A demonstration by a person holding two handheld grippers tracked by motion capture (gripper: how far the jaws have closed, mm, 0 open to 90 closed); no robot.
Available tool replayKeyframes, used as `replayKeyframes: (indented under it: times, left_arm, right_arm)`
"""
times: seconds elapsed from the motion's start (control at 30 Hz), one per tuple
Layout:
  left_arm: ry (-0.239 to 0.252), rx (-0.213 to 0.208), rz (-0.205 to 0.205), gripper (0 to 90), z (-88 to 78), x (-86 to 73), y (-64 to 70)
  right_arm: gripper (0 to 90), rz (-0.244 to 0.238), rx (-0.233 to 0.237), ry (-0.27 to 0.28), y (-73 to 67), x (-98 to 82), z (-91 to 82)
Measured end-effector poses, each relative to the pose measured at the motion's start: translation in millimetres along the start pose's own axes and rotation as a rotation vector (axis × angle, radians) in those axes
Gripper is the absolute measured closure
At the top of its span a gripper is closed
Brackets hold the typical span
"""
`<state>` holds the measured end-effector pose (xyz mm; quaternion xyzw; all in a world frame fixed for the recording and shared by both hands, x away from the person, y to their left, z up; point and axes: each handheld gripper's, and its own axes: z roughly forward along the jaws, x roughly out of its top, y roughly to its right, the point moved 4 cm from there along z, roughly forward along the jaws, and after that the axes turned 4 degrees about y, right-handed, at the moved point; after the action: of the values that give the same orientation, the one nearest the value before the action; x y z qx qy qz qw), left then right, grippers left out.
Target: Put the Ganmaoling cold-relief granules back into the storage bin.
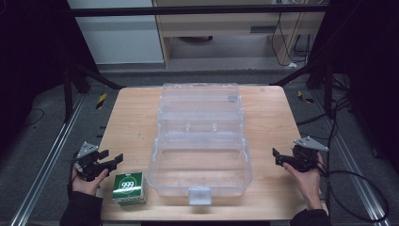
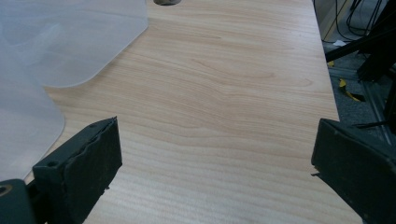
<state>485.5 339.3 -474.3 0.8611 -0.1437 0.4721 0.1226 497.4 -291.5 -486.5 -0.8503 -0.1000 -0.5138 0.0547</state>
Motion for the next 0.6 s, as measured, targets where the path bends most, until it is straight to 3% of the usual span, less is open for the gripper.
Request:
replayKeyframes:
  times: [0.13, 0.4, 0.6]
  left_arm:
    - [0.004, -0.029, 0.039, 29.9, -4.7, 6.7, 5.8]
    - [-0.037, -0.089, 0.103, 27.6, -16.5, 13.6, 11.7]
    - [-0.074, -0.164, 0.172, 25.0, -30.7, 25.6, 15.7]
  right_arm:
    - [1.4, 0.001, -0.003, 0.002, -1.9, -3.7, -6.6]
    - [0.6, -0.008, 0.001, -0.011, -5.3, -7.9, -7.0]
    - [0.4, 0.002, 0.018, -0.021, -6.1, -10.7, -8.8]
